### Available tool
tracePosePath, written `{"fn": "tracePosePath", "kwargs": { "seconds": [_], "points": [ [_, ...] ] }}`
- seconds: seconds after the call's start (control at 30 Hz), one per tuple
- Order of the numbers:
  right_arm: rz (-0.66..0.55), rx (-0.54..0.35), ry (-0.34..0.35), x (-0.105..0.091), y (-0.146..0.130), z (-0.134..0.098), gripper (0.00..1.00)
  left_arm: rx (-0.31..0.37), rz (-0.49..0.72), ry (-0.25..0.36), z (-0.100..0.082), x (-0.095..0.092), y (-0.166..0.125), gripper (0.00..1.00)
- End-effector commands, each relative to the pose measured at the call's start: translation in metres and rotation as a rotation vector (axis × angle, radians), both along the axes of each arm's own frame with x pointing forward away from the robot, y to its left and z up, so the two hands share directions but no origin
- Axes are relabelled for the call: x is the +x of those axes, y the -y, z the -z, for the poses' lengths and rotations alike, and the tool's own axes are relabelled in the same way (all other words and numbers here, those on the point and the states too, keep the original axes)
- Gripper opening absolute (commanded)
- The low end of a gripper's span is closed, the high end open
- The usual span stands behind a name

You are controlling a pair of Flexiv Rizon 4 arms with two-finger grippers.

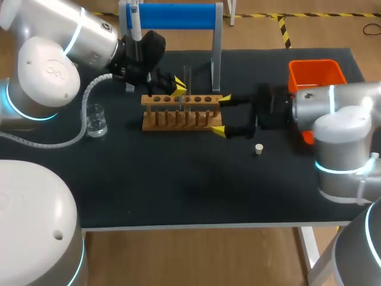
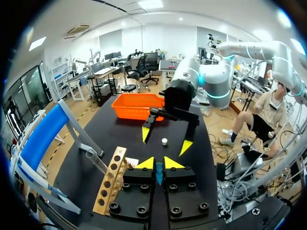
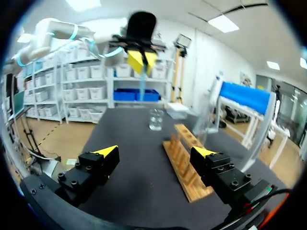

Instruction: Invert the test tube, pick up the pipette, mount the tip to pipette, aspirate from beaker and dispense into the tube, eject the tip, return the pipette, and cap with the stopper.

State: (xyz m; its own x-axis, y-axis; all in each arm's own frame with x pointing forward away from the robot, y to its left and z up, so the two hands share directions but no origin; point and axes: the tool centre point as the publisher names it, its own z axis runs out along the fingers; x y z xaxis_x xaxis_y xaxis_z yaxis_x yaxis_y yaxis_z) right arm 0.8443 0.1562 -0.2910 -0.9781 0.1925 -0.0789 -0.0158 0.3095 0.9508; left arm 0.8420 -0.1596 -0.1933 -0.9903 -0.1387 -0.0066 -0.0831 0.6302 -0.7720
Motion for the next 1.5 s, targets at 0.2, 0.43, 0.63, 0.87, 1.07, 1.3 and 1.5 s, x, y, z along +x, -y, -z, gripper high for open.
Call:
{"fn": "tracePosePath", "kwargs": {
  "seconds": [0.2, 0.43, 0.63, 0.87, 1.07, 1.3, 1.5],
  "points": [
    [-0.126, 0.136, 0.045, -0.015, 0.014, -0.019, 1.0, 0.002, 0.003, -0.003, -0.001, 0.001, -0.001, 0.0],
    [-0.178, 0.205, -0.001, -0.014, -0.003, -0.029, 1.0, 0.002, 0.003, -0.003, -0.001, 0.001, -0.001, 0.0],
    [-0.239, 0.254, -0.042, -0.016, -0.02, -0.039, 1.0, 0.002, 0.003, -0.003, -0.001, 0.001, -0.001, 0.0],
    [-0.277, 0.28, -0.054, -0.018, -0.037, -0.046, 1.0, 0.002, 0.003, -0.003, -0.001, 0.001, -0.001, 0.0],
    [-0.288, 0.285, -0.065, -0.019, -0.049, -0.052, 0.92, 0.002, 0.003, -0.003, -0.001, 0.001, -0.001, 0.0],
    [-0.294, 0.285, -0.124, -0.015, -0.062, -0.054, 0.67, 0.002, 0.003, -0.003, -0.001, 0.001, -0.001, 0.0],
    [-0.298, 0.272, -0.144, -0.013, -0.072, -0.055, 0.58, 0.002, 0.003, -0.003, -0.001, 0.001, -0.001, 0.0]
  ]
}}
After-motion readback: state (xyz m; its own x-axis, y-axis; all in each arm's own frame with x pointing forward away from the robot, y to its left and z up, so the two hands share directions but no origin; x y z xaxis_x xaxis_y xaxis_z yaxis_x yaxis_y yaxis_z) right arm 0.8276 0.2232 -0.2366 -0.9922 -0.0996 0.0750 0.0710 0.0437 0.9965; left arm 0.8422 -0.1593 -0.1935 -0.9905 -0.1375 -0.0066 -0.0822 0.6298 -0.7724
